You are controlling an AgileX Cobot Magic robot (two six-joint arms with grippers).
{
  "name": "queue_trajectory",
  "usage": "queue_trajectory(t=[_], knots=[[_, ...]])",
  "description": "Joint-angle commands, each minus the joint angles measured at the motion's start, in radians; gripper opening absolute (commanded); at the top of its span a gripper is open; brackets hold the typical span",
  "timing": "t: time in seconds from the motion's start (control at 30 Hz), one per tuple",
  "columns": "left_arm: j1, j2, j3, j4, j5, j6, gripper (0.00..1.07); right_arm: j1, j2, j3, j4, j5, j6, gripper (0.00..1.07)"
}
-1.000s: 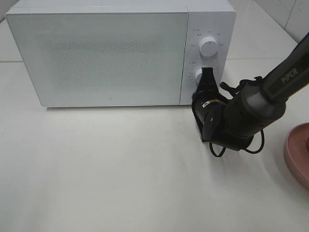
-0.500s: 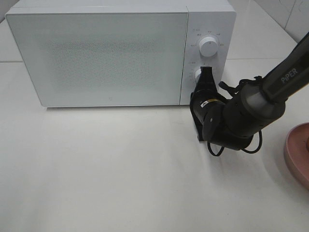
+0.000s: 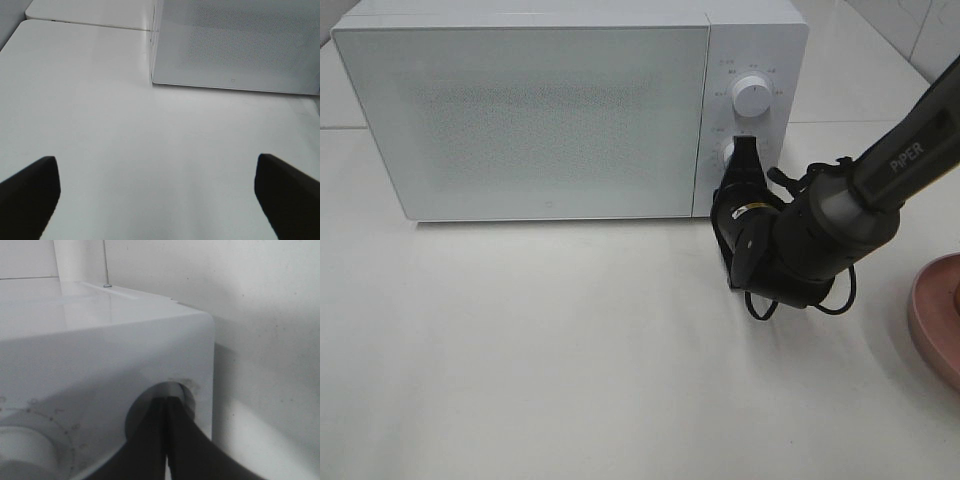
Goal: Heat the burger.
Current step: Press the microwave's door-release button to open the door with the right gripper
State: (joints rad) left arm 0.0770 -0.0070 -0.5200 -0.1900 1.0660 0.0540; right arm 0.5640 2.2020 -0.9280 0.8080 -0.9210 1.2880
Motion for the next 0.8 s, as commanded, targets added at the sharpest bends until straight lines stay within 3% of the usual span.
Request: queue_trajectory(t=[0.03,0.23,0.8], knots=[[0.001,-0.014,0.002,0.000,0.002,-0.003,0.98,-0.039,0.005,-0.072,-0.034,-0.147,-0.019,0.00],[0.001,-0.014,0.002,0.000,0.002,-0.003,0.98,-0.050,0.024,-0.126,-0.036,-0.226,-0.053,0.00],[0.001,-0.014,0.002,0.000,0.002,-0.003,0.98,-0.050,0.018,-0.127,-0.040,-0.181,-0.054,0.00]])
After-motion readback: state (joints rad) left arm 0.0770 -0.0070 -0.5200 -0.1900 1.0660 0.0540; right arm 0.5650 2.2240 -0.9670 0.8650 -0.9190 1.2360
